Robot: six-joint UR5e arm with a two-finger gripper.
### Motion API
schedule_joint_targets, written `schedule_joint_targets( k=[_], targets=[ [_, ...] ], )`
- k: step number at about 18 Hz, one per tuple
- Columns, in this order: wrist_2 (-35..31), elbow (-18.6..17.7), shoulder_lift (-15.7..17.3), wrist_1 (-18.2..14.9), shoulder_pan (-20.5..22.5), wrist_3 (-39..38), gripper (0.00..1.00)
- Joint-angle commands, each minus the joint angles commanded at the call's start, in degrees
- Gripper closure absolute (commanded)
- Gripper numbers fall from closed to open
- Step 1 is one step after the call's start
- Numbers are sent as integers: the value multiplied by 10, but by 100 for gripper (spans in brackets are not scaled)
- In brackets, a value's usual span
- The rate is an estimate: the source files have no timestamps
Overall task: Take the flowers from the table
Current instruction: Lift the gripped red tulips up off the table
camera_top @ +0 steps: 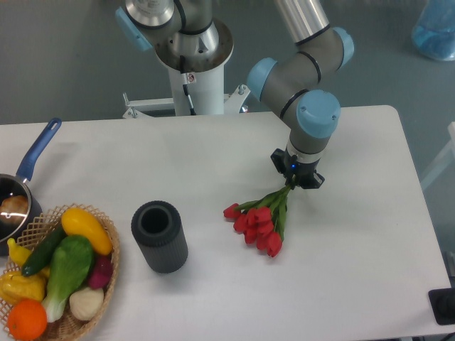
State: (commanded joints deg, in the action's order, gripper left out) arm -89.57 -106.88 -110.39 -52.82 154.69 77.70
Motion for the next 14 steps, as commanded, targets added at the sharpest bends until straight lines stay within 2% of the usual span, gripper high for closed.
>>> schedule_joint_targets(
  k=[4,14],
  targets=[
    [28,15,11,0,4,-5,84],
    [163,100,38,2,0,-104,84]
  ],
)
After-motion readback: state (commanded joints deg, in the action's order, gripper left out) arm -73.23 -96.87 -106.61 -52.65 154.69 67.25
